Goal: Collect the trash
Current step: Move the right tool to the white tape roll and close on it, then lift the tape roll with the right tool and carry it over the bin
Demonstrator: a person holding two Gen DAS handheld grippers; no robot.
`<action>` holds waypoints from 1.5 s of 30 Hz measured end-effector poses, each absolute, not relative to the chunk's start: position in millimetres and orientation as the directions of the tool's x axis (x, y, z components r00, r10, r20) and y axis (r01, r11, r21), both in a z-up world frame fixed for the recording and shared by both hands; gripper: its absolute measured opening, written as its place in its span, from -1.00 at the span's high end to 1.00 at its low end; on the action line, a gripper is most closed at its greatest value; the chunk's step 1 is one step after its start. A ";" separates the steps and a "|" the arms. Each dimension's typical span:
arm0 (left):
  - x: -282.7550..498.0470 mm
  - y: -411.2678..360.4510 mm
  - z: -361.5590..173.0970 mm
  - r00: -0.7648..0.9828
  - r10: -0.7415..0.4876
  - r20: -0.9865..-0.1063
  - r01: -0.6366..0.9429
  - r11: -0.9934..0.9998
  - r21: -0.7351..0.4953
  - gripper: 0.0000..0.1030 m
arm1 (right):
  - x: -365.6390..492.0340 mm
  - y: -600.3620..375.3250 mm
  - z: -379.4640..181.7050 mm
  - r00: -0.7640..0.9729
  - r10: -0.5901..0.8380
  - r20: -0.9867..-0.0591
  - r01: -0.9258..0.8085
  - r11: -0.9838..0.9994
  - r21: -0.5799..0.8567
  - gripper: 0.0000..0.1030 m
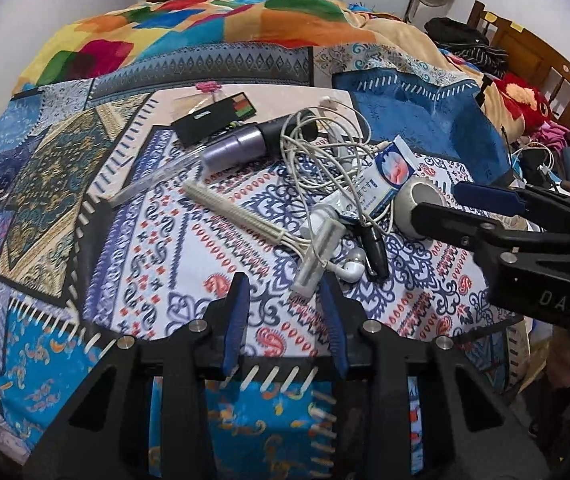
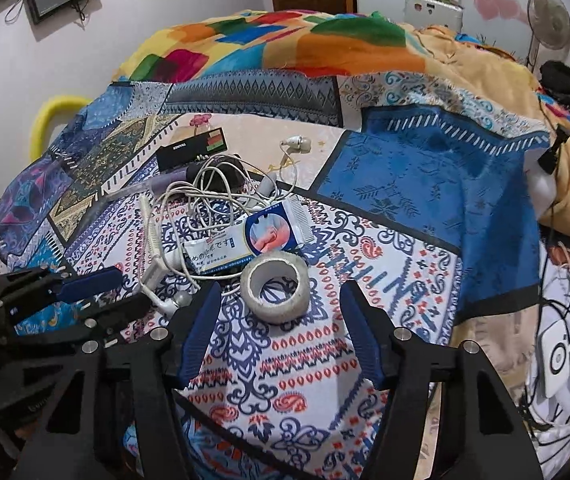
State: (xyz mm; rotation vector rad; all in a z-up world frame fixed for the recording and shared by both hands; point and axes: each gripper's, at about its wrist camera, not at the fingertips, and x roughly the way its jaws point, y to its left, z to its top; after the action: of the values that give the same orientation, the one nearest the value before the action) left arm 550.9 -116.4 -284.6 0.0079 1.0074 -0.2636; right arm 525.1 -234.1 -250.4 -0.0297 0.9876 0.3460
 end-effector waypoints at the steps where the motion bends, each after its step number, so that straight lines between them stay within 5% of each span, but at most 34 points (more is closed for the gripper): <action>1: 551.8 -118.3 -284.9 0.516 -0.212 -0.830 0.226 0.968 -0.107 0.30 | 527.3 -233.8 -252.4 0.496 0.276 -0.823 -0.300 0.944 0.136 -0.12; 4: 556.0 -122.7 -285.8 0.527 -0.212 -0.823 0.236 0.967 -0.098 0.30 | 530.4 -230.8 -256.8 0.498 0.256 -0.828 -0.296 0.948 0.115 -0.09; 6: 558.9 -125.5 -285.8 0.531 -0.219 -0.818 0.245 0.965 -0.098 0.33 | 532.0 -231.3 -259.9 0.492 0.253 -0.833 -0.293 0.949 0.115 0.11; 10: 561.2 -127.0 -286.5 0.549 -0.215 -0.808 0.236 0.967 -0.097 0.67 | 532.8 -233.1 -265.0 0.478 0.272 -0.835 -0.287 0.947 0.144 0.31; 25: 523.5 -106.9 -243.7 0.571 -0.245 -0.783 0.163 0.969 -0.184 0.78 | 498.6 -246.7 -218.8 0.529 0.259 -0.808 -0.259 0.956 0.137 0.32; 45: 394.5 -71.1 -103.3 0.751 -0.201 -0.629 0.110 0.977 -0.181 0.78 | 389.1 -226.0 -91.5 0.675 0.315 -0.667 -0.355 0.931 0.081 0.32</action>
State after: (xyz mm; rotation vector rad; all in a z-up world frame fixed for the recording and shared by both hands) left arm 394.5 -71.1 -103.3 -0.1356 0.7019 -0.1708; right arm 389.1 -226.0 -91.5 -0.0573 0.7392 0.3772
